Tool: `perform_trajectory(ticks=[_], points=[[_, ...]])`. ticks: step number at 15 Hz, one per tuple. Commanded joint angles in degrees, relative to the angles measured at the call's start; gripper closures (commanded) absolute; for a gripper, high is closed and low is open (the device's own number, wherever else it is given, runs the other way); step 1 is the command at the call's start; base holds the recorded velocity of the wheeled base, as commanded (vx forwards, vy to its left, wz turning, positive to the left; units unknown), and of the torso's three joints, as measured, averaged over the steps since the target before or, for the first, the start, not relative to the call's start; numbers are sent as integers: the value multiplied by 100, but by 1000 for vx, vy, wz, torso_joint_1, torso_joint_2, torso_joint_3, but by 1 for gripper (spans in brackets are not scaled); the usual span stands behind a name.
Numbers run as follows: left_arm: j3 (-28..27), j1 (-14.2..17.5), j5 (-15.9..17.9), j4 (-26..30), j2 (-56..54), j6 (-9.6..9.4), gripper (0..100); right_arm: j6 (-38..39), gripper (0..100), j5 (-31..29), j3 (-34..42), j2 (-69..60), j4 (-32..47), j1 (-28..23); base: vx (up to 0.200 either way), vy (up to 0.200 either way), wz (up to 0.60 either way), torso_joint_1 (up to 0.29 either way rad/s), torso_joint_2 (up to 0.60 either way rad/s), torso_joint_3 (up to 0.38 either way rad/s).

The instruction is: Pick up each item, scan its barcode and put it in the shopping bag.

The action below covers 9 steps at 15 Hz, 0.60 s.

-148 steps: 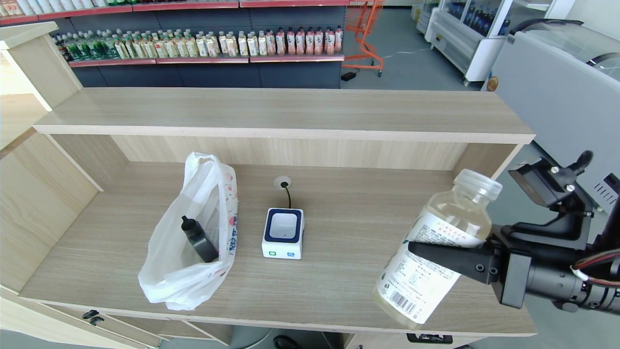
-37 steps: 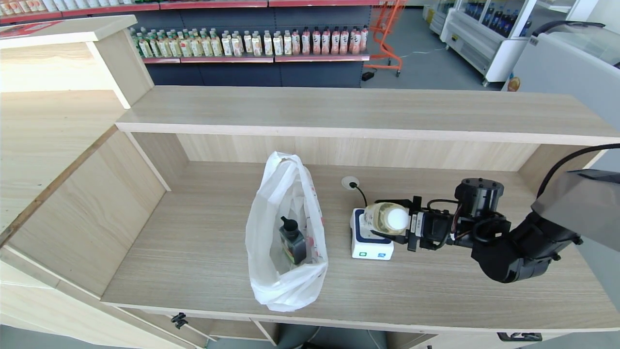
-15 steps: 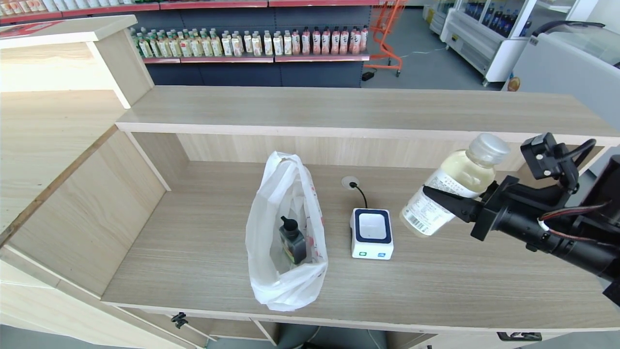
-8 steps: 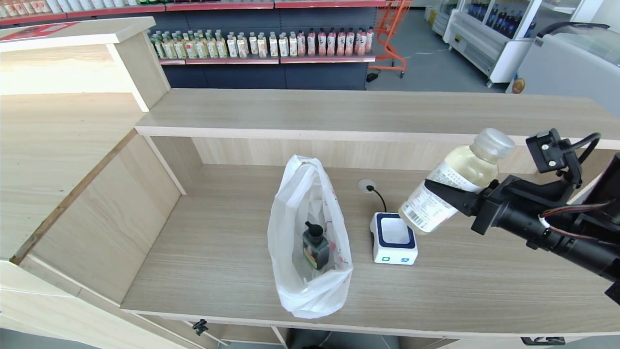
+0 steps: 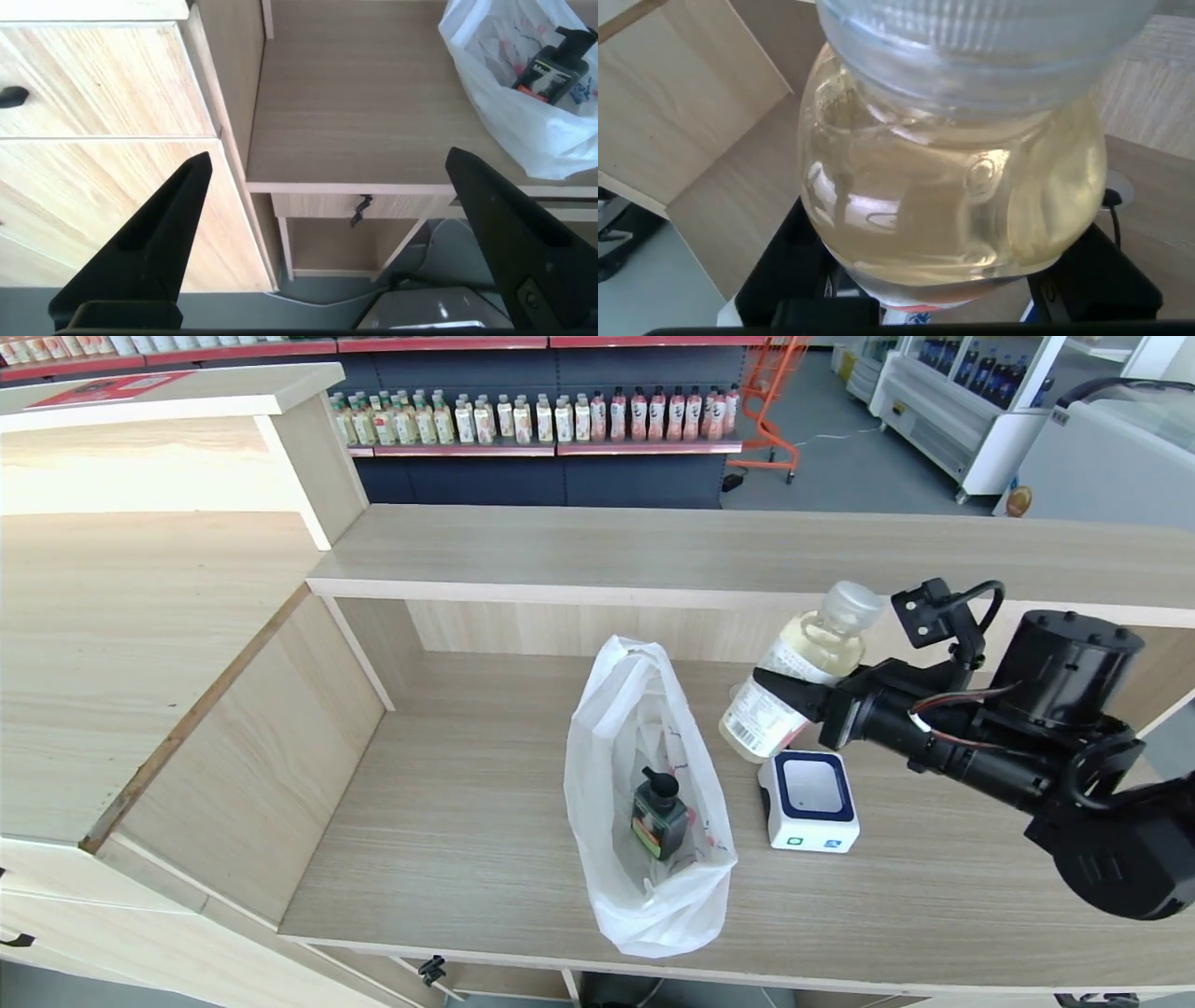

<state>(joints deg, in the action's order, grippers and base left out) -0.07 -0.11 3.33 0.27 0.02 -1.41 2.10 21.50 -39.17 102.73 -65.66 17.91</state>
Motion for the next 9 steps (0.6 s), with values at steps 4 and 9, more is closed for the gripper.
perform_trajectory(ticks=[4,9], points=[[-1,2,1,0,-2,1,0,19,100,-656,-539,757,9,371,0,0,0,0,0,0],[-1,2,1,0,-2,1,0,36,100,-902,-1163,1557,-44,626,0,0,0,0,0,0]])
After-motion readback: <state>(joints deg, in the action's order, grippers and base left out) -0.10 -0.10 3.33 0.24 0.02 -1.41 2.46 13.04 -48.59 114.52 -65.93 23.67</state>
